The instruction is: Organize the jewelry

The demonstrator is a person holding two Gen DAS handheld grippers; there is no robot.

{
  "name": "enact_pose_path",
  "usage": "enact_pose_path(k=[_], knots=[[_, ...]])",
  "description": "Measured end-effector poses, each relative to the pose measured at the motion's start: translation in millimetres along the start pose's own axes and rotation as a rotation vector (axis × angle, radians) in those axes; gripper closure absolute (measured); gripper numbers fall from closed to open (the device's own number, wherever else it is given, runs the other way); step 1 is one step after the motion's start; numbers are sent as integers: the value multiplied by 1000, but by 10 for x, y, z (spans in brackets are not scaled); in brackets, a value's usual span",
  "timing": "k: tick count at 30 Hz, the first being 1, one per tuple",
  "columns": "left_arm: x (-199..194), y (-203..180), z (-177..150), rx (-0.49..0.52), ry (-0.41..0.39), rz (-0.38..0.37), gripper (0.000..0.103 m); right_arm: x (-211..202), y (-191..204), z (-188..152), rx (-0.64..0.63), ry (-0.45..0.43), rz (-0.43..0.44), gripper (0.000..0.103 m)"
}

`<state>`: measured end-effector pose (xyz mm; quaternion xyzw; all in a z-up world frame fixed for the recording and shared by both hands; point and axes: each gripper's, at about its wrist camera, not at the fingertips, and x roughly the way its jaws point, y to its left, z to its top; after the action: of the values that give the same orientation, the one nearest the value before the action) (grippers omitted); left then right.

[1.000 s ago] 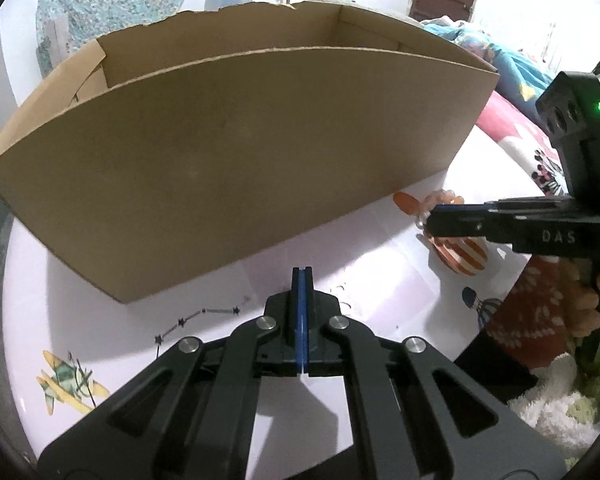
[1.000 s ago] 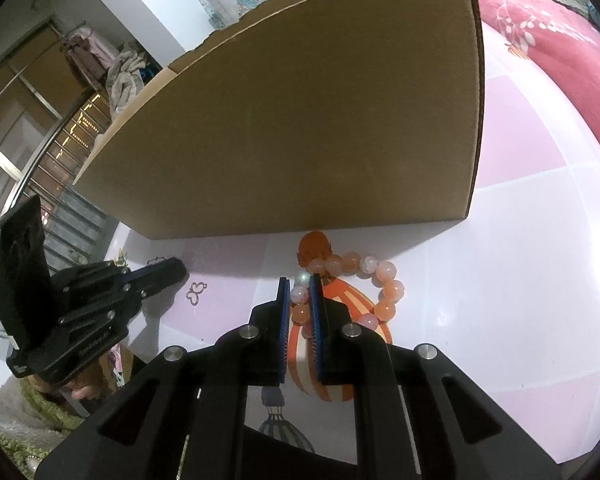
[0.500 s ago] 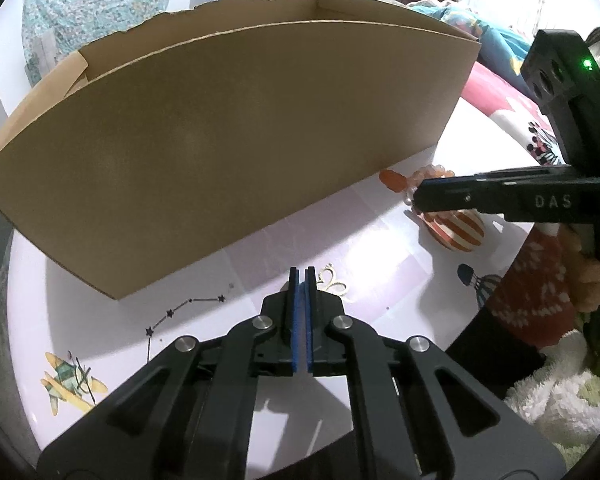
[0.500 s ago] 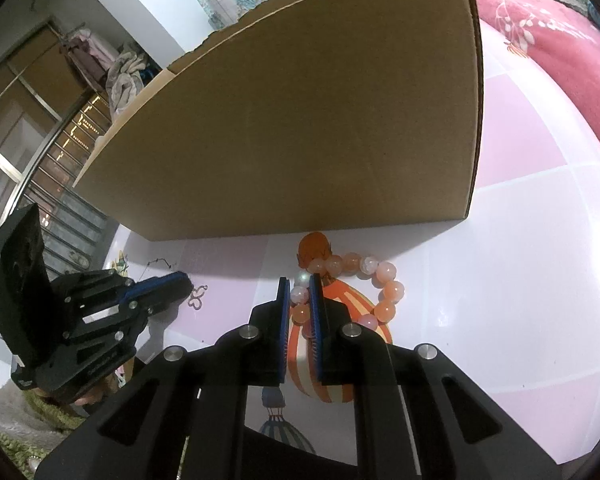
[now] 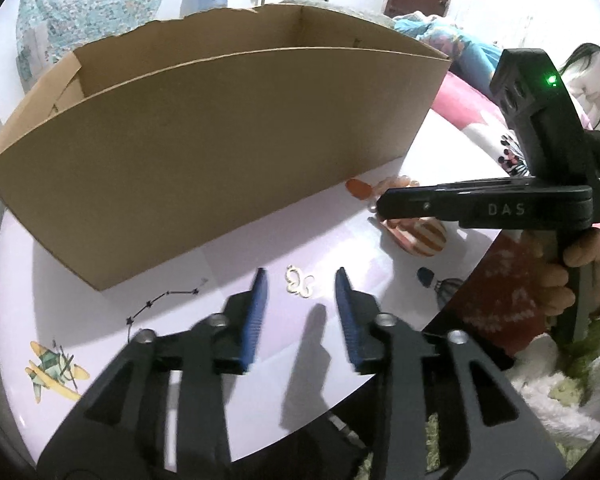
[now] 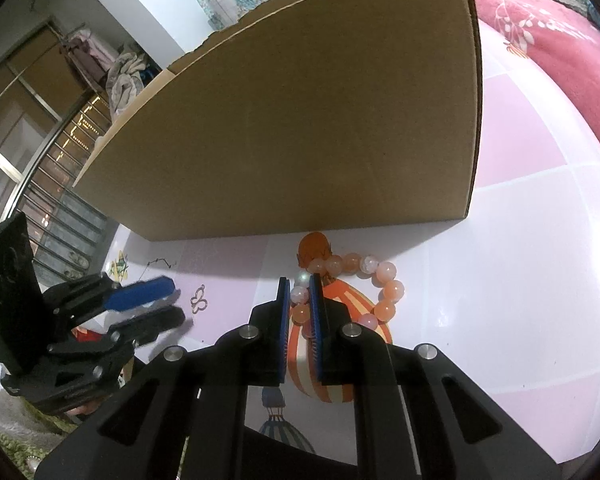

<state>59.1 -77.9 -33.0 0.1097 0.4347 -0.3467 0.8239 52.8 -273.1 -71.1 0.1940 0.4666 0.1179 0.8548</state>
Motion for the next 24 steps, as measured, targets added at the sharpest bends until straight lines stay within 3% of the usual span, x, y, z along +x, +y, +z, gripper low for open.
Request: enact_pose_path(k=[8,12,24], knots=[[148,-38,65,13,25,47,67,-2,27,-22,4,-5,1,93],[177,-86,57,52,33,112,78,3,33,-31,9,-7,6,93],[173,-138,64,65,53,117,86,7,-7,-33,10,-8,15,93]])
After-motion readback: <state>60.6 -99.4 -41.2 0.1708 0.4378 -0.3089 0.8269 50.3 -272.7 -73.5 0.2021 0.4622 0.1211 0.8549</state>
